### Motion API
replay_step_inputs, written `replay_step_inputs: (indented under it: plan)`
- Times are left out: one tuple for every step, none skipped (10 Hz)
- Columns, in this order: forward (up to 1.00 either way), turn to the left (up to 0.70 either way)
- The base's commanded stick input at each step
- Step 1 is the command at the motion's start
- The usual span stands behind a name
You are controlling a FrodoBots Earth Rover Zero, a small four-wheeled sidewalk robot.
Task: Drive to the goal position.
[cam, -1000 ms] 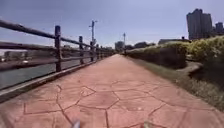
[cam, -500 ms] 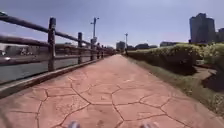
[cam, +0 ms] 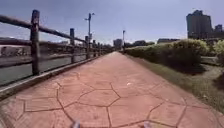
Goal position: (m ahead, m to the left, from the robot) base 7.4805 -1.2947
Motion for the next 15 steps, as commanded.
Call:
replay_step_inputs:
  plan:
    - [0.85,0.0]
    - [0.85,0.0]
    - [0.85,0.0]
    - [0.85,0.0]
    - [0.85,0.0]
    - [0.85,-0.15]
    - [0.85,-0.34]
    - [0.85,-0.34]
    - [0.85,-0.2]
    - [0.85,0.0]
    - [0.85,0.0]
    - [0.85,0.0]
    - [0.85,0.0]
    - [0.85,0.0]
    - [0.85,0.0]
